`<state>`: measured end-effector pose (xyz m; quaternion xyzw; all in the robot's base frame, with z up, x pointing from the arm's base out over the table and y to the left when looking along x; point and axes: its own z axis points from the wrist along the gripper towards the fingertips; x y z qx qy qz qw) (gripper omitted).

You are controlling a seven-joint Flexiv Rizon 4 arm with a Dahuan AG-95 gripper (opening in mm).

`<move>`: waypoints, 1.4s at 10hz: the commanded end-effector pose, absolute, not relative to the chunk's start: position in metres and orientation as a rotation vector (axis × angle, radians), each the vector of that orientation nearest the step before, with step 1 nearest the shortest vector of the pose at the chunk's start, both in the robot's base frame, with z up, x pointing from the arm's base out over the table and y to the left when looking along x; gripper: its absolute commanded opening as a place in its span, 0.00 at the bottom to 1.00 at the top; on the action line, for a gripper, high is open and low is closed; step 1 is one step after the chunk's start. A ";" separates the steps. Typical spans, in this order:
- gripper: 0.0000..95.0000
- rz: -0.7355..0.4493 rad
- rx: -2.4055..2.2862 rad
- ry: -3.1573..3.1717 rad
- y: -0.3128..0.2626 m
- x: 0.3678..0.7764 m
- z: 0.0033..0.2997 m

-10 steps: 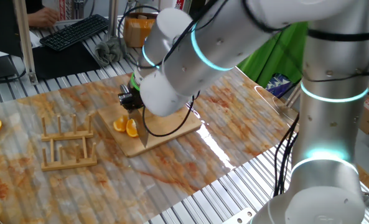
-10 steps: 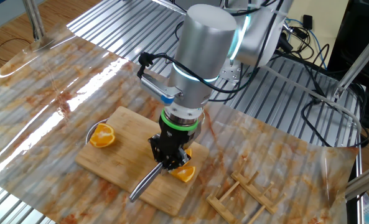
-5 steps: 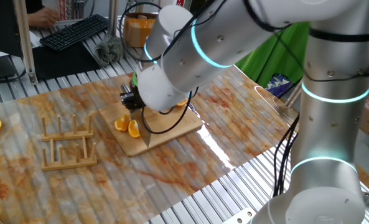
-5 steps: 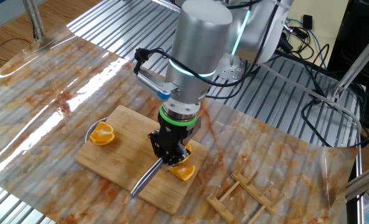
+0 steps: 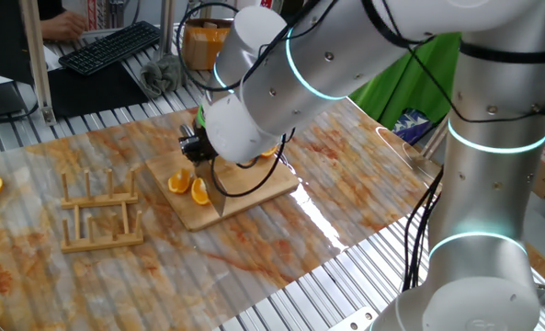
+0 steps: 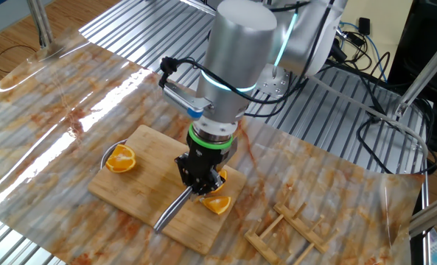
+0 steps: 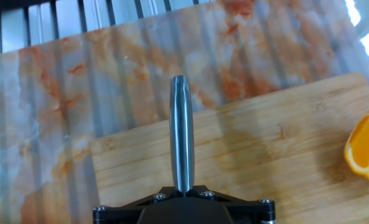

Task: Chop the orange

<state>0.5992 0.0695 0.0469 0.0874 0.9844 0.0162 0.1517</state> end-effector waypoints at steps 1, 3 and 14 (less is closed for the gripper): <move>0.00 0.040 0.253 2.807 0.070 0.599 0.047; 0.00 0.042 0.257 2.809 0.067 0.596 0.054; 0.00 0.040 0.268 2.801 0.069 0.593 0.057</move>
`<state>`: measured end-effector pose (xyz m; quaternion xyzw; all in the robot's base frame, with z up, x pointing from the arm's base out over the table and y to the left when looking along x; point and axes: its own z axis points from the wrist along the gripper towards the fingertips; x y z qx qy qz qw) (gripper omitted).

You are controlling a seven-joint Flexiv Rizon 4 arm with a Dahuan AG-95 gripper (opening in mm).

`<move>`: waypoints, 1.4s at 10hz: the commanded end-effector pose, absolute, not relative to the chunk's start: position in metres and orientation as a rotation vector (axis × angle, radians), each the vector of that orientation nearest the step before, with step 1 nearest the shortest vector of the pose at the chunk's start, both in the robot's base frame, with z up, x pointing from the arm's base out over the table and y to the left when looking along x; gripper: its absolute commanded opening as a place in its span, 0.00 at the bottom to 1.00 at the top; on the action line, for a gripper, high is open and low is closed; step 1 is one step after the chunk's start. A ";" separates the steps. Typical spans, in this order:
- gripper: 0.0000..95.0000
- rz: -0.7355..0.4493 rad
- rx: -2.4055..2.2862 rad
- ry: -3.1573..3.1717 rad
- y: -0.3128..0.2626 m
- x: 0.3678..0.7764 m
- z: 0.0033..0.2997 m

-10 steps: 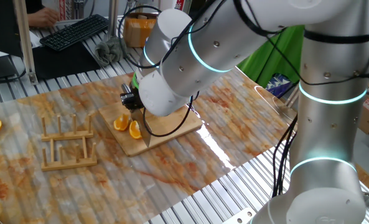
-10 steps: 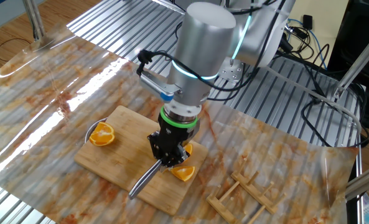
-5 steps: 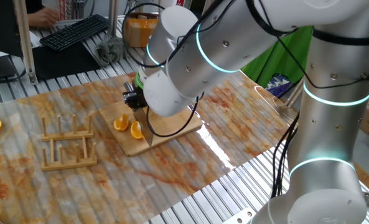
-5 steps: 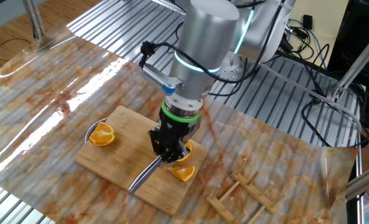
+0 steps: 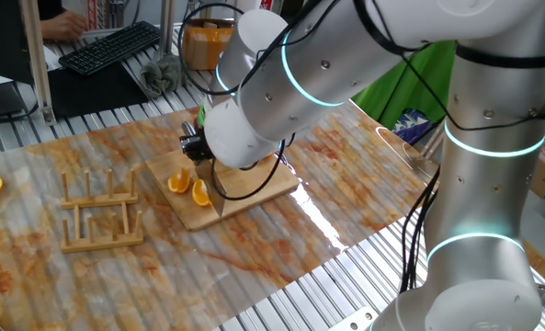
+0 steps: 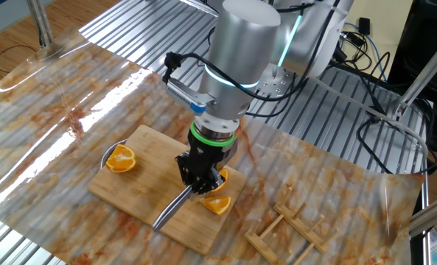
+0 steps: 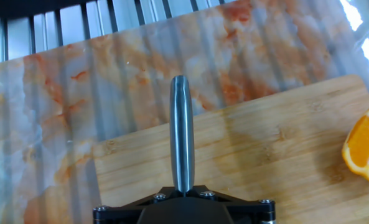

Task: Chop the orange

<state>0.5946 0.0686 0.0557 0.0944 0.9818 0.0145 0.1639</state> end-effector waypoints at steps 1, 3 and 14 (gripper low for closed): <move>0.00 0.041 0.268 2.804 0.069 0.592 0.058; 0.00 0.040 0.271 2.810 0.071 0.589 0.060; 0.00 0.036 0.271 2.833 0.076 0.573 0.062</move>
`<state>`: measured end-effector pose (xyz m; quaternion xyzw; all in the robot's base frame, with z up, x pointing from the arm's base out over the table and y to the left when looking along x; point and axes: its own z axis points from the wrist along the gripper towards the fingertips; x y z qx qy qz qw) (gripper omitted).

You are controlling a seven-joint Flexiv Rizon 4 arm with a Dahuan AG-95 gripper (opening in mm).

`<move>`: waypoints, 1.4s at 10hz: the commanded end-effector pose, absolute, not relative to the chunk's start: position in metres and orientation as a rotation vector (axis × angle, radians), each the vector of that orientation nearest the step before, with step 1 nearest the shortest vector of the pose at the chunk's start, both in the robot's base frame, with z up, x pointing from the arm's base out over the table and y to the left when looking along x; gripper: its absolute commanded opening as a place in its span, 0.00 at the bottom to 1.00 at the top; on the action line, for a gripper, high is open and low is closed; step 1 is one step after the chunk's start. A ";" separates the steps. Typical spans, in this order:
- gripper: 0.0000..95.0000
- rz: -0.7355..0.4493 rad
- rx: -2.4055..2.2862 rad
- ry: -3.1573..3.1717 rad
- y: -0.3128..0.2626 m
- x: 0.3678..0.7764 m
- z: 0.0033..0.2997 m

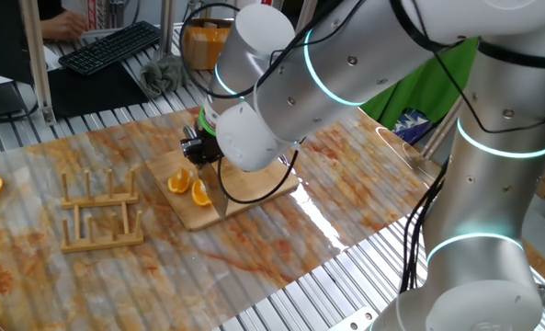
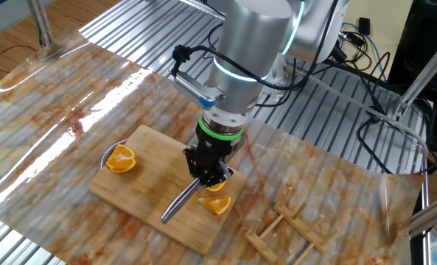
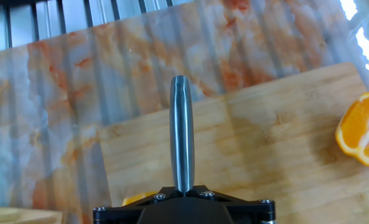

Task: Chop the orange

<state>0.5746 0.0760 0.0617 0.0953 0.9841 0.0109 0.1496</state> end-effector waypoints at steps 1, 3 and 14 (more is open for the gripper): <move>0.00 0.038 0.273 2.833 0.076 0.572 0.062; 0.00 0.042 0.278 2.830 0.076 0.571 0.062; 0.00 0.061 0.318 2.750 0.081 0.561 0.038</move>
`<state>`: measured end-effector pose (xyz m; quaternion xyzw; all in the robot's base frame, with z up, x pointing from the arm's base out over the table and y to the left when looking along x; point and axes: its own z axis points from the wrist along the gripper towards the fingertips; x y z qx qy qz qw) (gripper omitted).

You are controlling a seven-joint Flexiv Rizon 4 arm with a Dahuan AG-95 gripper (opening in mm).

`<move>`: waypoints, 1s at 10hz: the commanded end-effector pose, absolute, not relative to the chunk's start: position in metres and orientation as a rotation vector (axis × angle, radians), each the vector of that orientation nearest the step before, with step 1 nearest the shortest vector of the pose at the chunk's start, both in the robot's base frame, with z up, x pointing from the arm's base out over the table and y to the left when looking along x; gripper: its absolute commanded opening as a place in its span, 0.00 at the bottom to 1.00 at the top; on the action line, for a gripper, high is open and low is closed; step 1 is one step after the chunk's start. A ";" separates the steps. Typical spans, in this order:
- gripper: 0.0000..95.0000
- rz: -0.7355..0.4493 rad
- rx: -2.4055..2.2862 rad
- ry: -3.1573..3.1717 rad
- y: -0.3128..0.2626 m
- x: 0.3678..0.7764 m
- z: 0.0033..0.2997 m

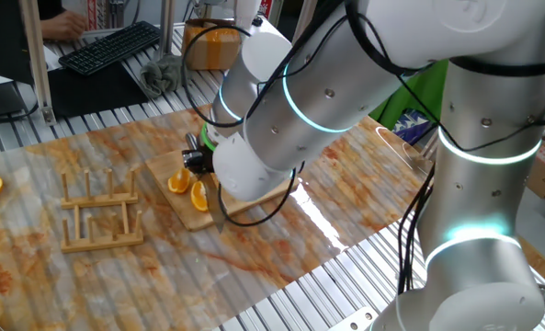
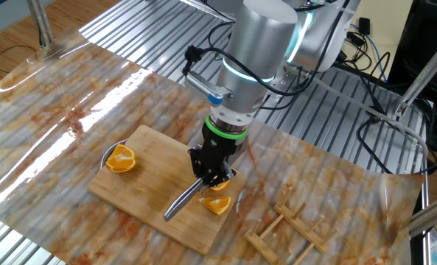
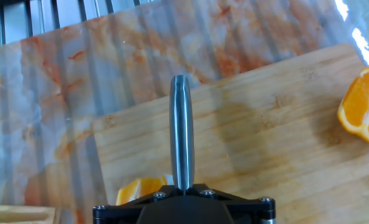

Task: Chop the orange

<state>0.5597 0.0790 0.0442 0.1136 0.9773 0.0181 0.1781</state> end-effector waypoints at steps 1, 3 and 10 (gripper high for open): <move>0.00 0.056 0.318 2.741 0.082 0.562 0.037; 0.00 0.058 0.320 2.745 0.083 0.561 0.031; 0.00 0.059 0.293 2.768 0.077 0.568 0.026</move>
